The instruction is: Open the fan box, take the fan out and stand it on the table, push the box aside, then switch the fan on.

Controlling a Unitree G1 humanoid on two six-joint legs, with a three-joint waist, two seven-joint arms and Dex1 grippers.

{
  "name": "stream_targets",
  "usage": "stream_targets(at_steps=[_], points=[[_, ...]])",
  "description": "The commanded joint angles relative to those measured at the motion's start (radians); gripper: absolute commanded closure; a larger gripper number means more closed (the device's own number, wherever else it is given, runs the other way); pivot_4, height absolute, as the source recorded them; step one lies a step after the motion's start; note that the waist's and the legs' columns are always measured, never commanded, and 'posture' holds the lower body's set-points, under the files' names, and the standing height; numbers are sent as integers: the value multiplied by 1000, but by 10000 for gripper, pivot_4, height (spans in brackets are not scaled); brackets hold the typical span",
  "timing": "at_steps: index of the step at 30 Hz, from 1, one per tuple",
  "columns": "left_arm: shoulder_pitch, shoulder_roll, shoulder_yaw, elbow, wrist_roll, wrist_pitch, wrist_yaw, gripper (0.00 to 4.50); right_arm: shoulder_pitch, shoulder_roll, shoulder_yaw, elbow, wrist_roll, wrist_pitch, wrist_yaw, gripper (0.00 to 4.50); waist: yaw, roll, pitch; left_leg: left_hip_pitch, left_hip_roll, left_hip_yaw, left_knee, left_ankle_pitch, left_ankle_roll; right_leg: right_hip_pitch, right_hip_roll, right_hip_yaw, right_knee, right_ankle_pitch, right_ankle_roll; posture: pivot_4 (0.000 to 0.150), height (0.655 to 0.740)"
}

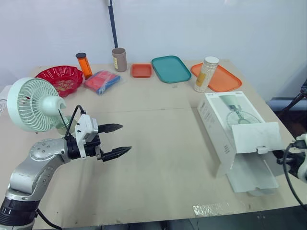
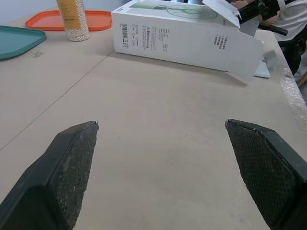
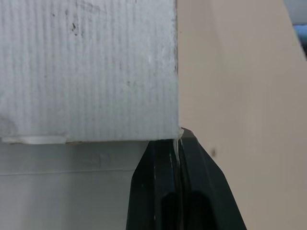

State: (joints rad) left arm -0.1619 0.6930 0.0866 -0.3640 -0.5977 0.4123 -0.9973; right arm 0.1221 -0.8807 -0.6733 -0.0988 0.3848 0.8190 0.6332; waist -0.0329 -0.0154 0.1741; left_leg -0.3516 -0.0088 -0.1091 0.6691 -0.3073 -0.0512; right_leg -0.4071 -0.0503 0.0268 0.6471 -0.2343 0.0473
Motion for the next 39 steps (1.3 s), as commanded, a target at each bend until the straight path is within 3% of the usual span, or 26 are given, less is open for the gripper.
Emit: stream_targets(at_steps=[1, 18, 21, 24, 28, 29, 39], points=[[1, 7, 14, -25, -3, -20, -8, 0, -37, -25, -4, 37, -8, -28, 0, 44818, 0, 0, 0, 0, 0, 0, 0, 0, 0, 0, 0, 0, 0, 0, 0, 1500, 7400], [3, -1, 10, -20, 3, -32, -6, 0, -78, -79, 47, 222, -81, -181, 27, 44818, -1, 2, -1, 0, 0, 2, 0, 0, 1, 0, 1, 2, 0, 0, 1, 1500, 7400], [17, 10, 12, -28, 1, -41, -29, 0, -72, -73, 59, 198, -85, -211, 44, 36318, -1, 2, -1, 0, 0, 2, 0, 0, 1, 0, 1, 2, 0, 0, 1, 1500, 7400], [31, 12, 9, -38, 9, -49, -39, 0, -70, -73, 64, 179, -88, -223, 49, 23322, -1, 3, -1, 0, 0, 2, 0, 0, 1, 0, 1, 2, 0, 0, 1, 1500, 7400], [43, 14, 1, -47, 19, -61, -59, 0, -38, -73, 51, 135, -93, -234, 55, 2470, -1, 3, -2, 0, 0, 2, 0, 0, 1, 0, 1, 3, 0, 0, 1, 1500, 7400], [45, 14, -3, -47, 22, -66, -64, 0, -24, -73, 44, 117, -93, -235, 60, 459, -1, 4, -2, 0, 0, 2, 0, 0, 1, 0, 1, 3, 0, 0, 1, 1500, 7400], [46, 6, -17, -22, 44, -97, -90, 0, 125, -92, -79, -89, -95, -220, 122, 459, 1, 5, -2, 0, 0, 2, 0, -1, 1, 0, 1, 3, 0, 0, 1, 1500, 7400]])
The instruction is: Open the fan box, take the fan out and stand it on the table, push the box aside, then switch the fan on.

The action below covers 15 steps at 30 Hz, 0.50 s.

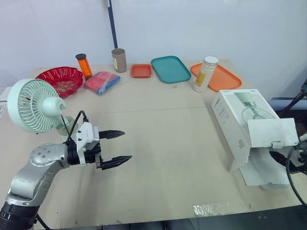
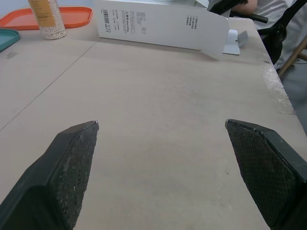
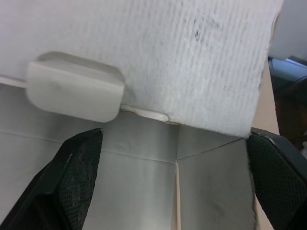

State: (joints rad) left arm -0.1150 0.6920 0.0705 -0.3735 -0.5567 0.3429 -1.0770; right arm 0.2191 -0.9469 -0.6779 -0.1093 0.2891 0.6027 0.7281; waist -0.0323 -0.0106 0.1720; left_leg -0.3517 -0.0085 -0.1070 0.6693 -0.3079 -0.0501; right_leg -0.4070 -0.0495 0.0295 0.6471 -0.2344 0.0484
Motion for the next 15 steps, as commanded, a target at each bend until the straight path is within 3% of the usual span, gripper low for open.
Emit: stream_targets(at_steps=[1, 11, 15], points=[[-3, 5, -3, -10, 6, -30, -12, 0, 40, -24, -91, -101, 4, 6, 32, 459, 0, 0, 0, 0, 0, 0, 0, 0, 0, 0, 0, 0, 0, 0, 0, 1500, 7400], [-16, -2, -22, 4, 7, -39, -14, 0, 153, -41, -228, -246, 21, 52, 153, 459, 1, 0, 0, 0, 0, 1, 0, -1, 1, 1, 1, 1, 0, 0, 0, 1500, 7400], [-9, -2, -18, 4, 9, -43, -12, 0, 86, -75, -269, -251, 94, 109, 190, 459, -1, -1, 0, 0, 0, 2, 0, -1, 2, 2, 1, 2, 0, 0, 1, 1500, 7400]])
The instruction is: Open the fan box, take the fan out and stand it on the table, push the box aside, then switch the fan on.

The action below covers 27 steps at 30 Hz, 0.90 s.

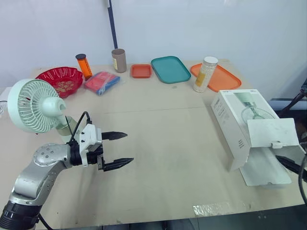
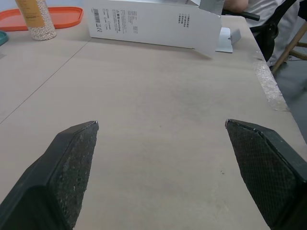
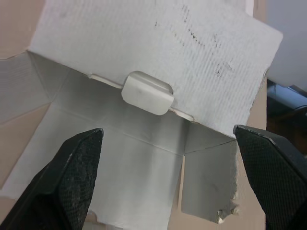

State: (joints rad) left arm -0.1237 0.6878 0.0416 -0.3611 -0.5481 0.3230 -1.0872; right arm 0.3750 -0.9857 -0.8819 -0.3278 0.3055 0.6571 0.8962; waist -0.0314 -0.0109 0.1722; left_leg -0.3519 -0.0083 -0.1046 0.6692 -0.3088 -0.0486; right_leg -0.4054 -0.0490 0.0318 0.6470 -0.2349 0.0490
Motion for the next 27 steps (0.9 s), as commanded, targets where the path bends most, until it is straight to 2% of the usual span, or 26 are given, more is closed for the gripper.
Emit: stream_targets(at_steps=[1, 5, 9, 13, 19, 27], points=[[4, 1, 13, -11, 1, -25, 0, 0, -108, -44, -64, -57, 142, 101, 35, 459, -4, 0, 0, 0, 1, 0, 0, 0, 0, 1, 1, 0, 0, 0, 0, 1500, 7400], [27, 0, 22, -35, 0, -27, 21, 0, -177, -43, -17, -187, 315, 199, 90, 459, -4, 0, 0, 1, 3, 1, 0, -1, 1, 1, 4, 2, 0, 0, -1, 1500, 7400], [66, 6, 40, -64, -1, -33, 42, 0, -258, -35, 52, -261, 436, 268, 48, 459, -3, -1, 1, 0, 3, 1, 0, -1, 2, 1, 3, 2, 0, 0, -1, 1500, 7400], [164, 3, 84, -151, -5, -20, 109, 0, -395, -27, 226, -326, 534, 270, 0, 459, -4, -2, 1, 0, 3, 1, 1, -1, 2, 0, 3, 3, -1, 0, 0, 1500, 7400], [333, -14, 194, -291, -16, 11, 242, 0, -566, -29, 485, -285, 507, 175, 37, 459, 7, -2, 1, 4, 3, 1, 1, -1, 2, -1, 3, 3, -1, 0, 0, 1500, 7400], [648, -225, 411, -472, 29, -17, 508, 0, -703, 21, 737, -217, 432, 58, 114, 459, 7, -5, 2, 3, 4, 2, 1, -3, 2, -2, 4, 6, -2, 0, 0, 1500, 7400]])
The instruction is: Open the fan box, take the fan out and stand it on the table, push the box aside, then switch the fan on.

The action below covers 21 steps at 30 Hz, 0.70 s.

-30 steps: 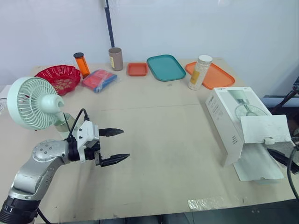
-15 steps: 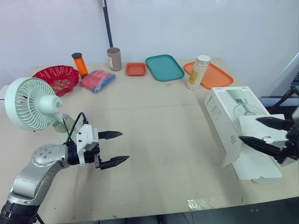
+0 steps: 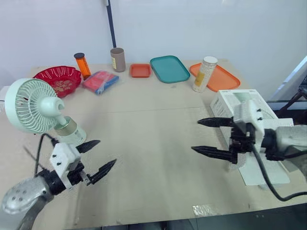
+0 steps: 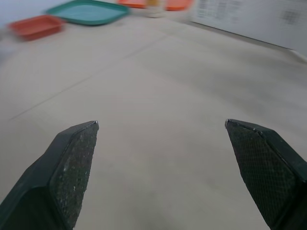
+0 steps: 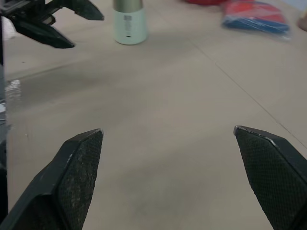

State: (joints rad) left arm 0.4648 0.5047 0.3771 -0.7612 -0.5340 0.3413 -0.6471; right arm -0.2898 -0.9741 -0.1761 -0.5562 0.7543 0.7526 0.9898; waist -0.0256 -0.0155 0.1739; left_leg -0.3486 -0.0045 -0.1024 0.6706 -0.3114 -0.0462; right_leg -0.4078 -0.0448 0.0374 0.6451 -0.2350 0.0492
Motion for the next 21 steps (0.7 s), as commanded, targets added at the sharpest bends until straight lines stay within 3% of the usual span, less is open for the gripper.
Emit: stream_targets(at_steps=[1, 6, 11, 21], points=[[101, -74, 105, -87, 16, -44, 90, 0, -50, 18, 50, 18, -20, -45, 31, 459, 2, -1, 0, 0, 0, 0, 0, 0, 0, 0, 0, 0, 0, 0, 0, 1500, 7400], [244, -194, 219, -113, 16, -82, 173, 0, -109, 66, 134, 63, -63, -115, 77, 459, 6, -2, 0, 0, -1, 0, 1, 0, 0, 1, 0, 0, 0, 0, 0, 1500, 7400], [276, -234, 256, -79, 19, -102, 206, 0, -156, 122, 184, 85, -82, -120, 66, 459, 5, -3, 0, 0, 0, 0, 1, 0, 0, 1, 0, 0, 0, 0, 0, 1500, 7400], [203, -142, 391, 35, -35, -87, 218, 0, -200, 225, 204, 83, -42, -42, -7, 459, 5, -3, 0, 0, 0, -1, 0, 0, 0, 0, 1, -1, 0, 0, -1, 1500, 7400]])
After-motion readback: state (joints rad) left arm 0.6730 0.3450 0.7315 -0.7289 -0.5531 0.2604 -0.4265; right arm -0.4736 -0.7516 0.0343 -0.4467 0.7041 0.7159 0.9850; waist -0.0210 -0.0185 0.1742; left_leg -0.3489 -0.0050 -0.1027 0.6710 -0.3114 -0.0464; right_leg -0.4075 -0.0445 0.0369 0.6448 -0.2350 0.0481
